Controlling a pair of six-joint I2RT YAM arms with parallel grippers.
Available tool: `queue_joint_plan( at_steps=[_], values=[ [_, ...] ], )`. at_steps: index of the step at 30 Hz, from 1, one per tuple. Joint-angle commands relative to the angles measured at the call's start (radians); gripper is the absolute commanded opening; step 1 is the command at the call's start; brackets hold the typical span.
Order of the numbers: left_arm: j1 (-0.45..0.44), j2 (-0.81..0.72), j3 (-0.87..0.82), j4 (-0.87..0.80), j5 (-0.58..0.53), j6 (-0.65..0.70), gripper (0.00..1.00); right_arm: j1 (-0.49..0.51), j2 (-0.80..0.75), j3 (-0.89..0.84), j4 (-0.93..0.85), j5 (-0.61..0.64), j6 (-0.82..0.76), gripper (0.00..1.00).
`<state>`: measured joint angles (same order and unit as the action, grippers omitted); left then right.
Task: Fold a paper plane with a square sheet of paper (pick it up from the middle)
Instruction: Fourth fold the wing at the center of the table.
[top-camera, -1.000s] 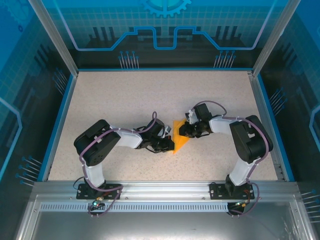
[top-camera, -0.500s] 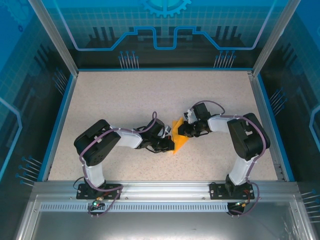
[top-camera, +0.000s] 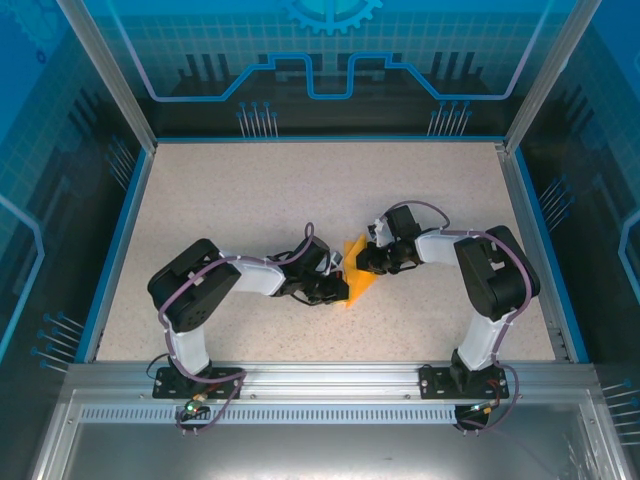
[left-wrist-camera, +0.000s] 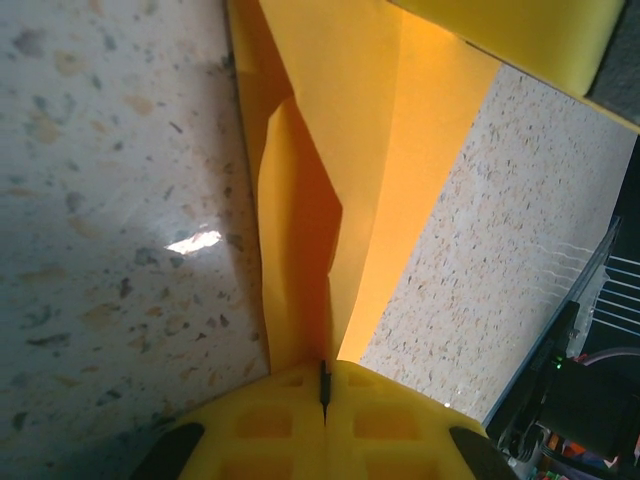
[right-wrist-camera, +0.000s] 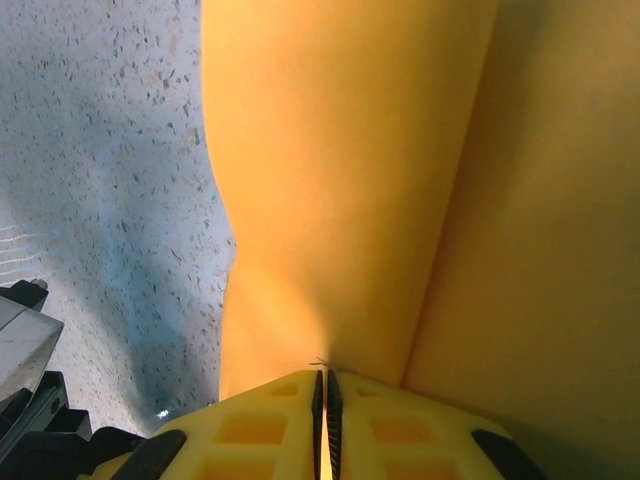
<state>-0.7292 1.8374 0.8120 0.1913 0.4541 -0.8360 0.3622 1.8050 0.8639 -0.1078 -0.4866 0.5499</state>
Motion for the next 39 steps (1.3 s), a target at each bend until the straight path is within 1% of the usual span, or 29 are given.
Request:
queue_joint_plan(
  at_steps=[1,3,7,11,16,20,25,30,39],
  values=[
    [0.013,-0.018,0.003,-0.174,-0.075,0.026,0.08,0.014,0.042,-0.009,-0.034,0.077,0.001,0.13],
    [0.014,-0.038,0.022,-0.201,-0.066,0.034,0.11,0.012,0.045,-0.006,-0.042,0.084,-0.003,0.12],
    [0.013,-0.079,0.047,-0.262,-0.066,0.048,0.21,0.011,0.049,-0.003,-0.050,0.085,-0.010,0.12],
    [0.014,-0.112,0.081,-0.320,-0.075,0.069,0.24,0.010,0.048,-0.003,-0.047,0.079,-0.010,0.12],
    [0.014,-0.135,0.159,-0.404,-0.112,0.121,0.26,0.010,0.046,-0.004,-0.047,0.079,-0.010,0.12],
    [0.013,-0.119,0.225,-0.453,-0.139,0.173,0.28,0.009,0.046,-0.004,-0.043,0.071,-0.009,0.12],
    [0.007,-0.063,0.272,-0.467,-0.133,0.210,0.28,0.005,0.039,-0.006,-0.044,0.066,-0.010,0.12],
    [0.002,-0.007,0.308,-0.492,-0.170,0.244,0.29,0.003,0.037,-0.009,-0.043,0.058,-0.009,0.12],
    [0.000,0.053,0.342,-0.512,-0.202,0.257,0.32,0.001,0.033,-0.008,-0.040,0.052,-0.008,0.12]
  ],
)
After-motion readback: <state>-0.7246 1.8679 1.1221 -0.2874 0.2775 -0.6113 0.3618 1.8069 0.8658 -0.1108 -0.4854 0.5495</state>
